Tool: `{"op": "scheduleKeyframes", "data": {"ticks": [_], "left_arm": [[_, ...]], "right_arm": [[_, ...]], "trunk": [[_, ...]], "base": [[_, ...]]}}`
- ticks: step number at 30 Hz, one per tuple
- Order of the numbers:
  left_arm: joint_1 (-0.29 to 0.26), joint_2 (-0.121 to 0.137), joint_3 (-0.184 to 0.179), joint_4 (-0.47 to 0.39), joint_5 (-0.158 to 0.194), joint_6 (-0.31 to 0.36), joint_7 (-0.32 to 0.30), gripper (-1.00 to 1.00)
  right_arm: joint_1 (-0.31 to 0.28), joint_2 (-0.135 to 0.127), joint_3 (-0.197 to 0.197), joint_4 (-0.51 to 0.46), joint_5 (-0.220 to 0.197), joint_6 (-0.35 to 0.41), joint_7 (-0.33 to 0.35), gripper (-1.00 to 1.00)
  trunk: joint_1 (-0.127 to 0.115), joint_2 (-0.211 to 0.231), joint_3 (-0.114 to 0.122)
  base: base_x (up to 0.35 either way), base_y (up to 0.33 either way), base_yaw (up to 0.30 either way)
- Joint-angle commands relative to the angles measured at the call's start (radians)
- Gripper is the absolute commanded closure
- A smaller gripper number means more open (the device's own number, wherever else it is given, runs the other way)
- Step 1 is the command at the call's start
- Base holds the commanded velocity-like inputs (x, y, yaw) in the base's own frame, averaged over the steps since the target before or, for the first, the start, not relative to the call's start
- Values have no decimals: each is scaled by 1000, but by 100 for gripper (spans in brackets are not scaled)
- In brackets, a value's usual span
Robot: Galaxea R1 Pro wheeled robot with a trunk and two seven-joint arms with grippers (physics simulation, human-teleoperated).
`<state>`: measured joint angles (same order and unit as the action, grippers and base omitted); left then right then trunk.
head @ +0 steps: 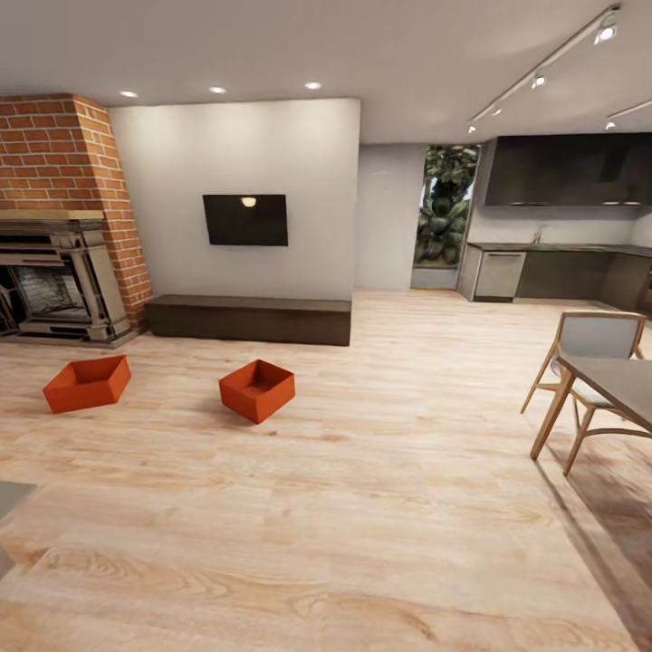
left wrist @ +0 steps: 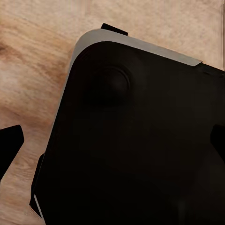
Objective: Move the two storage containers from the living room to the garage. In the garage, place one container on the floor and stack the other container on top of it (either order is fine).
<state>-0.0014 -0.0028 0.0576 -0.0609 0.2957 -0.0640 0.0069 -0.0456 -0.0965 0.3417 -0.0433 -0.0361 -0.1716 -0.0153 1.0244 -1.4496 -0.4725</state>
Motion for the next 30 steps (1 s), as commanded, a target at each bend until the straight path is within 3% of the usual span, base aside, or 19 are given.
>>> {"op": "scheduleKeyframes", "data": {"ticks": [1, 30], "left_arm": [[0, 0, 5, 0, 0, -3, 1, -100], [0, 0, 7, 0, 0, -14, 1, -100]], "right_arm": [[0, 0, 7, 0, -4, -2, -2, -100], [0, 0, 7, 0, -4, -3, -2, -100]], "trunk": [[1, 0, -1], [1, 0, -1]], "base": [[326, 0, 0], [326, 0, 0]]}}
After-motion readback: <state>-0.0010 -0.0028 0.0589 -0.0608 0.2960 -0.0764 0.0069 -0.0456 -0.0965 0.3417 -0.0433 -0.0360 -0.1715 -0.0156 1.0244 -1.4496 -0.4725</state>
